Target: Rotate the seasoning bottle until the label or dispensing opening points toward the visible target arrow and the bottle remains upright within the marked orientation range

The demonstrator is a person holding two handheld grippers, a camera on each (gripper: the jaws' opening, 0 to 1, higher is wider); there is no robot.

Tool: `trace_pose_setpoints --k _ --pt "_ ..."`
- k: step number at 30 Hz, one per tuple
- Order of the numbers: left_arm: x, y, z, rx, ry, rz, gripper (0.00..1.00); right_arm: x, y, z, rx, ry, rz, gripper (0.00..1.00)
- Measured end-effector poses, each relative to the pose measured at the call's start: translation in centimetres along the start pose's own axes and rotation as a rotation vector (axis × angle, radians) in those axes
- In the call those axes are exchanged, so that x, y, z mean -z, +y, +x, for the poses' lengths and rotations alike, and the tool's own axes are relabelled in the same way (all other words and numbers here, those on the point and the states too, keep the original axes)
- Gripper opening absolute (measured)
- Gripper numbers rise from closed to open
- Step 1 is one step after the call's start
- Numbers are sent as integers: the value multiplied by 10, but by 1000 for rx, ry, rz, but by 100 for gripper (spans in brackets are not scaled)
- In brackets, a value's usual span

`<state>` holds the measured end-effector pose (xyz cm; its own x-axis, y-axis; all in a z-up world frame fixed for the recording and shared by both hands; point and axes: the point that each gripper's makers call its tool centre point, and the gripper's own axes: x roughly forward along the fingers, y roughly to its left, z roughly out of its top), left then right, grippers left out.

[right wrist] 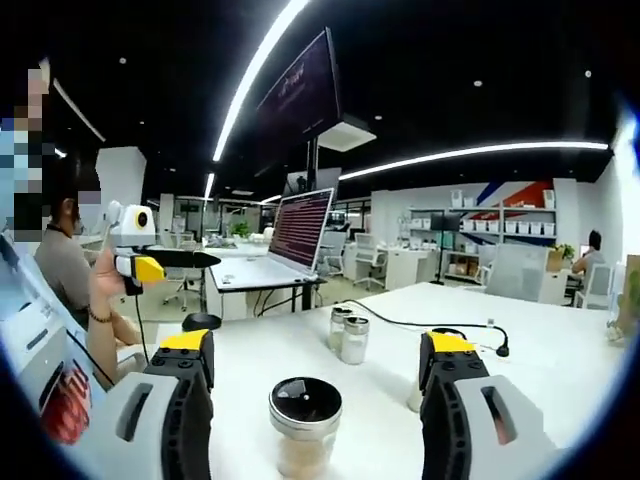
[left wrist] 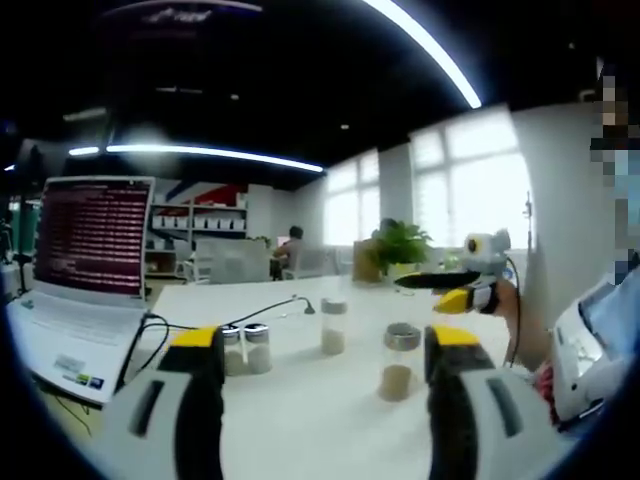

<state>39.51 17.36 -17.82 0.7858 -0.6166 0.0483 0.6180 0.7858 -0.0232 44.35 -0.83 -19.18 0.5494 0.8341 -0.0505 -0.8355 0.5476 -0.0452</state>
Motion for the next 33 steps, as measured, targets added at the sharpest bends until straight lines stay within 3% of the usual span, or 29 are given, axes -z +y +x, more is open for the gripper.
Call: trace_pose_setpoints --k 14,21,27,33 --pt "3 2 4 -12 17 19 87 23 5 10 -278 -5 44 84" --pt "1 2 5 8 10 12 87 37 0 13 -340 12 -5 78" --pt "0 0 1 19 9 12 87 46 7 19 -419 5 99 65" --pt "0 2 2 11 11 14 87 51 11 25 -437 21 72 70"
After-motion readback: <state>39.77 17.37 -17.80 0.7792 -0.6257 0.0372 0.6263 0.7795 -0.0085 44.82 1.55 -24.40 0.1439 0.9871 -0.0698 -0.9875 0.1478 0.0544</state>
